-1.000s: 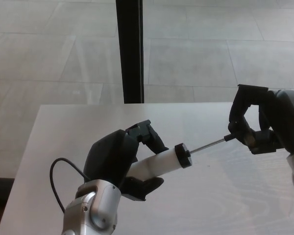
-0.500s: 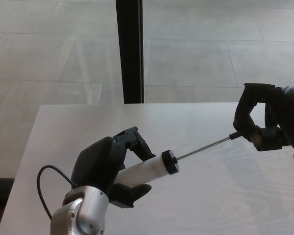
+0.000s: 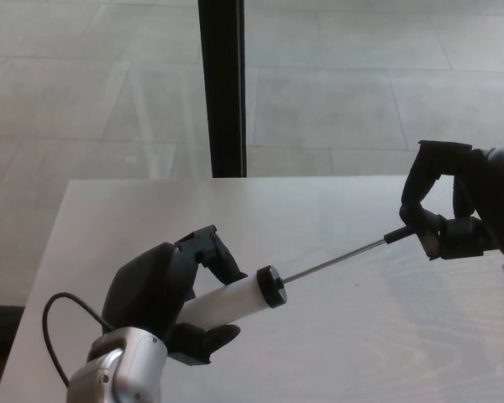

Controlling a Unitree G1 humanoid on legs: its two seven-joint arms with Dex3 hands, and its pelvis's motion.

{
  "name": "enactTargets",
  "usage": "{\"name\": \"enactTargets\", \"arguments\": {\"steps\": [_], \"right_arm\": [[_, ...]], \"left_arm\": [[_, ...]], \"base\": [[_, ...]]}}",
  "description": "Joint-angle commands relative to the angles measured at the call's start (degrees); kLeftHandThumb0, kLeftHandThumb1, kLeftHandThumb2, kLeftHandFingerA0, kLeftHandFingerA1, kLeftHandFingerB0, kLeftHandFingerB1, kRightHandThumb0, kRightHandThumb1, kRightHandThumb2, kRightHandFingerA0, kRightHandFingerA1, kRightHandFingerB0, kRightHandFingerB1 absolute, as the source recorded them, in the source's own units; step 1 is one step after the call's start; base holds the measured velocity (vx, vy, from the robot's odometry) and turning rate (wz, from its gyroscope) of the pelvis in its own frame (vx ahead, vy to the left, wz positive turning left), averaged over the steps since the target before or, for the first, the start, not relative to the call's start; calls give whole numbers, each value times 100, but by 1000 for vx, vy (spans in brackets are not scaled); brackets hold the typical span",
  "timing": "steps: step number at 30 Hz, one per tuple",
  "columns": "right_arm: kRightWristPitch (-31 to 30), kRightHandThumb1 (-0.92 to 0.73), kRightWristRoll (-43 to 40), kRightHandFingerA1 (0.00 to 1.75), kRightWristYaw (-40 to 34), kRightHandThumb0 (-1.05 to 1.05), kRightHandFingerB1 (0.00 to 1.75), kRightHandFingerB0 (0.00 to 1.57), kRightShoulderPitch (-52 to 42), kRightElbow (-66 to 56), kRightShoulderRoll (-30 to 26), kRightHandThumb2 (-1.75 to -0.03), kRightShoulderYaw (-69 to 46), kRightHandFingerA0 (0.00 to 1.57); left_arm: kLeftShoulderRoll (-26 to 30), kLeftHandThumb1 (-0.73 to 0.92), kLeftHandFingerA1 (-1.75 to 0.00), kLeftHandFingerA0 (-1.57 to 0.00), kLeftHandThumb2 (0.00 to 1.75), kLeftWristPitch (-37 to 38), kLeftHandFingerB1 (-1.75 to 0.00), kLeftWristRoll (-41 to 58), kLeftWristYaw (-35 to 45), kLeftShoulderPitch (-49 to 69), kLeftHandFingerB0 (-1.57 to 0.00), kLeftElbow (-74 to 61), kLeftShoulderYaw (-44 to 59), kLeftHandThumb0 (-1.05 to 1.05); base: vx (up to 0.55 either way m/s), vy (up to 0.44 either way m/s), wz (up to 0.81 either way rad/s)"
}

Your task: The robot uses its left hand to lift the air pump kept on the middle of the desk and use the right hand to pull out the handle

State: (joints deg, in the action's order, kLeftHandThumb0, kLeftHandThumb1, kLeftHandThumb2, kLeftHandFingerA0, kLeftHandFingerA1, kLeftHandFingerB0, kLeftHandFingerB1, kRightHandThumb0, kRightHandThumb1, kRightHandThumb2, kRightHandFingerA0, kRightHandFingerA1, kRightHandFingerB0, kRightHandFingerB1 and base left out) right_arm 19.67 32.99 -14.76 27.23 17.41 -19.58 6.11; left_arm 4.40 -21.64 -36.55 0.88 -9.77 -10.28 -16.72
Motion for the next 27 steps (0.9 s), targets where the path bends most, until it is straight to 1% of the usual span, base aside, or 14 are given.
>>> {"name": "enactTargets", "arguments": {"steps": [1,6,8,9,10,11,13,15,17,18,20,21,22,27], "right_arm": [[22,-44,-116,145,-50,-27,126,97,23,4,-64,-119,-81,127],[19,-45,-114,142,-49,-28,126,98,26,14,-74,-118,-97,125],[-50,-43,-134,175,11,-20,153,80,17,-26,-54,-125,-94,98],[-34,-46,-164,144,17,-27,126,98,22,-10,-45,-118,-97,126],[-136,-48,-257,141,151,-25,124,93,15,-51,-17,-114,-110,122],[-235,-56,-273,175,244,-15,146,73,11,-93,-21,-107,-108,91],[-729,-68,-267,171,623,-13,84,61,29,-256,-53,-86,-94,89],[-1059,-78,-327,153,980,-24,56,50,64,-347,-119,-73,-98,89],[-1420,-76,-182,86,1232,-39,35,25,84,-436,-228,-63,-75,75],[-1485,-59,-247,82,1322,-49,43,11,77,-439,-266,-86,-116,68],[-1605,-73,-159,67,1332,-52,30,10,120,-413,-309,-63,-114,54],[-1640,-60,-104,69,1294,-56,37,4,128,-408,-337,-92,-121,48],[-1857,-75,-90,58,1321,-54,30,9,142,-498,-335,-62,-177,47],[-2077,-75,-110,59,1324,-51,30,14,193,-578,-318,-62,-245,44]], "left_arm": [[149,65,-175,-77,91,-193,-155,83,125,152,-66,2,177,-18],[148,62,-175,-78,96,-245,-151,128,182,272,-69,-43,272,-17],[152,60,-175,-78,99,-134,-153,206,154,308,-68,-14,315,-16],[155,63,-175,-78,95,-132,-152,198,156,306,-69,-10,314,-17],[161,62,-175,-78,98,-64,-155,206,132,295,-69,33,310,-17],[157,61,-175,-78,98,-35,-156,225,125,285,-69,59,313,-17],[149,63,-175,-78,93,-52,-157,243,147,256,-68,84,305,-18],[192,64,-175,-97,95,-78,-151,238,249,218,-69,81,258,-17],[453,64,-175,-79,100,132,-156,122,445,167,-71,180,67,-22],[535,66,-174,-79,97,26,-154,142,736,120,-72,185,-49,-24],[715,63,-172,-77,97,-103,-154,-41,1018,21,-69,203,-287,-28],[893,67,-156,-74,87,-179,-131,-319,1233,-76,-71,234,-534,-29],[1137,68,-145,-78,81,-111,-100,-796,1389,-226,-79,389,-966,-29],[1471,72,-126,-77,72,56,-79,-1396,1388,-641,-77,825,-1717,-29]], "base": [[0,0,0],[0,0,0],[0,0,0],[0,0,0],[0,0,0],[0,0,0],[0,0,0],[0,0,0],[0,0,0],[0,0,0],[0,0,0],[0,0,0],[0,0,0],[0,0,0]]}}
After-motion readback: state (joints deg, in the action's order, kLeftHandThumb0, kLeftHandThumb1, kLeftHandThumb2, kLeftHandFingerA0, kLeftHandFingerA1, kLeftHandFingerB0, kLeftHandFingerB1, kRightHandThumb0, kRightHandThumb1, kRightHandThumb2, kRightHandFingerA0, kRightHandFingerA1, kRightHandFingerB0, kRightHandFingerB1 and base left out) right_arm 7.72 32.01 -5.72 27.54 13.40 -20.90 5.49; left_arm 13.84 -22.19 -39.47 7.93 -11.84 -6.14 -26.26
